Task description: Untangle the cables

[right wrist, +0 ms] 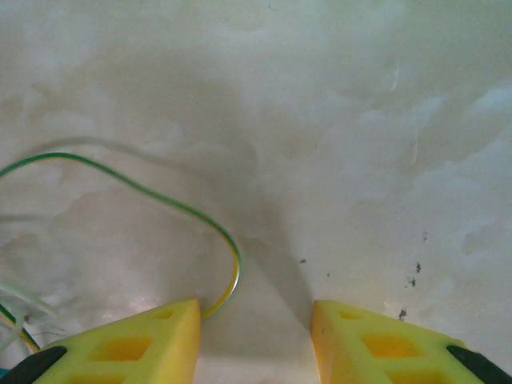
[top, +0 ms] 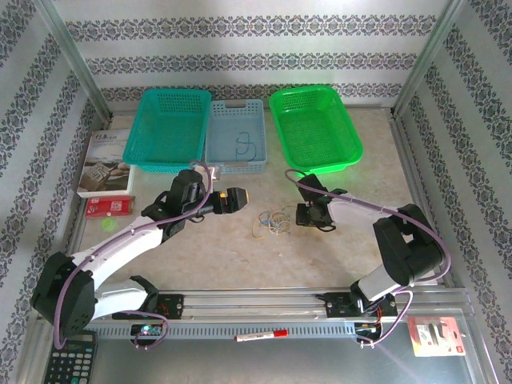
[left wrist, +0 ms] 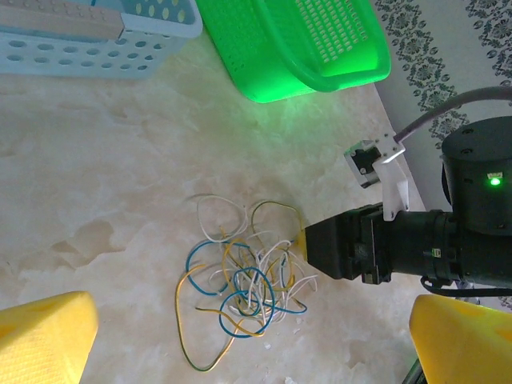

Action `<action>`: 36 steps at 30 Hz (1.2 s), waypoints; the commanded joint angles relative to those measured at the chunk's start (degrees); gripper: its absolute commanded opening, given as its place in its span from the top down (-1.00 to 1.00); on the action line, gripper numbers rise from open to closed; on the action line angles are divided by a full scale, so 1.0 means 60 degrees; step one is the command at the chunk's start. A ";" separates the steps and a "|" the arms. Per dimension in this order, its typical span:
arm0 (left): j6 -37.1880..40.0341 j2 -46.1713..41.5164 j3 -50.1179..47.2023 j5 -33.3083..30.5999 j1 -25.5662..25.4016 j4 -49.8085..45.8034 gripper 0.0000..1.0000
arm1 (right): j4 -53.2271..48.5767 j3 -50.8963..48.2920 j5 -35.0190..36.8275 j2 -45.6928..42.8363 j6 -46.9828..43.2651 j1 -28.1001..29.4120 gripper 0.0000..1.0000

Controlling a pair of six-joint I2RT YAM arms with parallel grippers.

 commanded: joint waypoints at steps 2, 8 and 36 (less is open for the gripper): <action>-0.0038 0.0120 0.0331 -0.0137 -0.0159 0.0399 -1.00 | 0.0452 0.0165 0.0054 0.0638 -0.0017 -0.0121 0.17; -0.0014 0.0161 0.0375 -0.0152 -0.0187 0.0399 -1.00 | 0.0769 -0.0103 -0.0198 0.0956 0.0070 -0.0126 0.39; 0.0077 0.0125 0.0551 -0.0213 -0.0238 0.0275 -1.00 | 0.0302 0.0489 -0.0079 0.0555 -0.0070 -0.0253 0.15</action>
